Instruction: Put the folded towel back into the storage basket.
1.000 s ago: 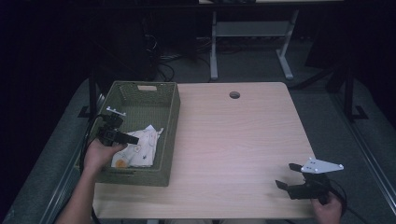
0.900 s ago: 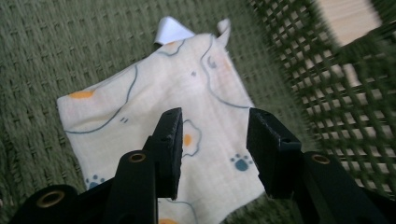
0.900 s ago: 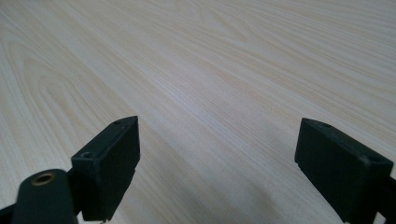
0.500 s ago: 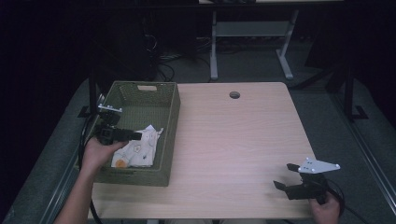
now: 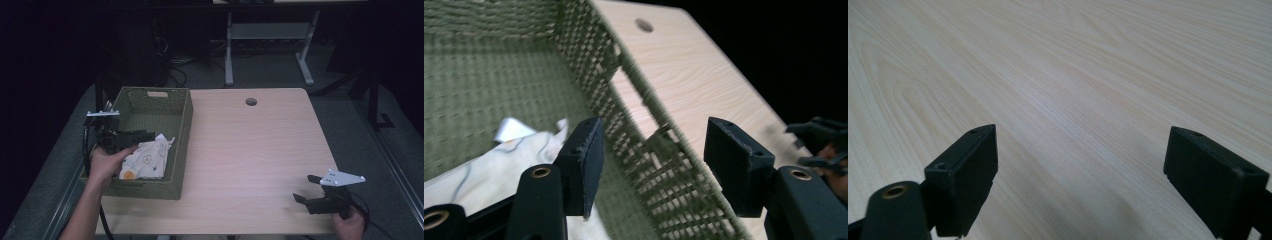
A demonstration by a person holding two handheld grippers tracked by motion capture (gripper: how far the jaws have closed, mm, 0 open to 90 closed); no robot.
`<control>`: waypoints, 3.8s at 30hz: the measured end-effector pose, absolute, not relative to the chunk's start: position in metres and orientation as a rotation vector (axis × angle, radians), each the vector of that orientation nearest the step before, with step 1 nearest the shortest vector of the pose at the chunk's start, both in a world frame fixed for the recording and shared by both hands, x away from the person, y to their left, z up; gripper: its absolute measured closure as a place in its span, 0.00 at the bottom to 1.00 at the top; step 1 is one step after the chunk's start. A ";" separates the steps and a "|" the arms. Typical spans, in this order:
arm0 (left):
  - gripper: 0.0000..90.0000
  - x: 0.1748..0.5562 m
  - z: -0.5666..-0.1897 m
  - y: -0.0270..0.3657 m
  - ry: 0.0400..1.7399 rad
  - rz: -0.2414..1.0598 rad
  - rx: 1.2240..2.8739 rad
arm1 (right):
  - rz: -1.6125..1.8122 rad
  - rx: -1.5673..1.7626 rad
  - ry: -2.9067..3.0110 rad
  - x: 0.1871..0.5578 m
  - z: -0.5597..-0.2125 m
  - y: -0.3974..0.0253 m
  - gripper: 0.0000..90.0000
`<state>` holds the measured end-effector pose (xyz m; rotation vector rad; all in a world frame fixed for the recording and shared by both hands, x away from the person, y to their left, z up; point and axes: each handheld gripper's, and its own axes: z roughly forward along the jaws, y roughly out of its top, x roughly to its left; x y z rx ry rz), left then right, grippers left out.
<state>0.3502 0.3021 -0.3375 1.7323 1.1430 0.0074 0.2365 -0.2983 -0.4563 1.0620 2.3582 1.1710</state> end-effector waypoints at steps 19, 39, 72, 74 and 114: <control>0.41 0.336 -0.333 0.287 1.043 -0.037 1.722 | 1.178 1.056 2.352 0.236 -0.455 -0.299 0.15; 0.39 0.330 -0.323 0.238 0.917 -0.049 1.804 | 1.186 1.048 2.344 0.235 -0.453 -0.300 0.15; 0.38 0.326 -0.326 0.159 0.779 -0.132 1.881 | 1.202 1.050 2.334 0.235 -0.452 -0.303 0.15; 0.38 0.325 -0.328 0.154 0.772 -0.142 1.883 | 1.200 1.049 2.336 0.235 -0.452 -0.302 0.15; 0.37 0.311 -0.377 0.070 0.742 -0.183 2.001 | 1.201 1.049 2.333 0.234 -0.452 -0.303 0.15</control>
